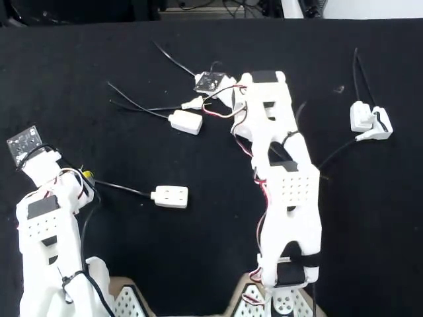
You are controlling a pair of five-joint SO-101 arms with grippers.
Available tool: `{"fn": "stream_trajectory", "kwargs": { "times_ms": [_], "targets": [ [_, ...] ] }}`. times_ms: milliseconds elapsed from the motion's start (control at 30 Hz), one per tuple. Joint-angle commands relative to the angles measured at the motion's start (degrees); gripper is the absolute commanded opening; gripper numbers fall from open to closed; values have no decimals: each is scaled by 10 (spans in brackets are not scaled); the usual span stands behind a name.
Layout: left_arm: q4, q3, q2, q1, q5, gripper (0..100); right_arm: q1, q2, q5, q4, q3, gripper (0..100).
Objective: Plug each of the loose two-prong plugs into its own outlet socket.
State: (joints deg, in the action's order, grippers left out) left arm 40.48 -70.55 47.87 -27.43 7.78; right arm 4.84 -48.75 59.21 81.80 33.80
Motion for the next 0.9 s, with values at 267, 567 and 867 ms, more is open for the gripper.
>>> {"fn": "stream_trajectory", "kwargs": {
  "times_ms": [267, 567, 867],
  "targets": [
    [-12, 1, 6, 4, 2, 214, 2, 129, -21, 107, -24, 11],
    [-12, 1, 6, 4, 2, 214, 34, 413, -91, -9, -374, 11],
    [-12, 1, 6, 5, 2, 214, 121, 630, -202, -251, -747, 11]
  ]
}}
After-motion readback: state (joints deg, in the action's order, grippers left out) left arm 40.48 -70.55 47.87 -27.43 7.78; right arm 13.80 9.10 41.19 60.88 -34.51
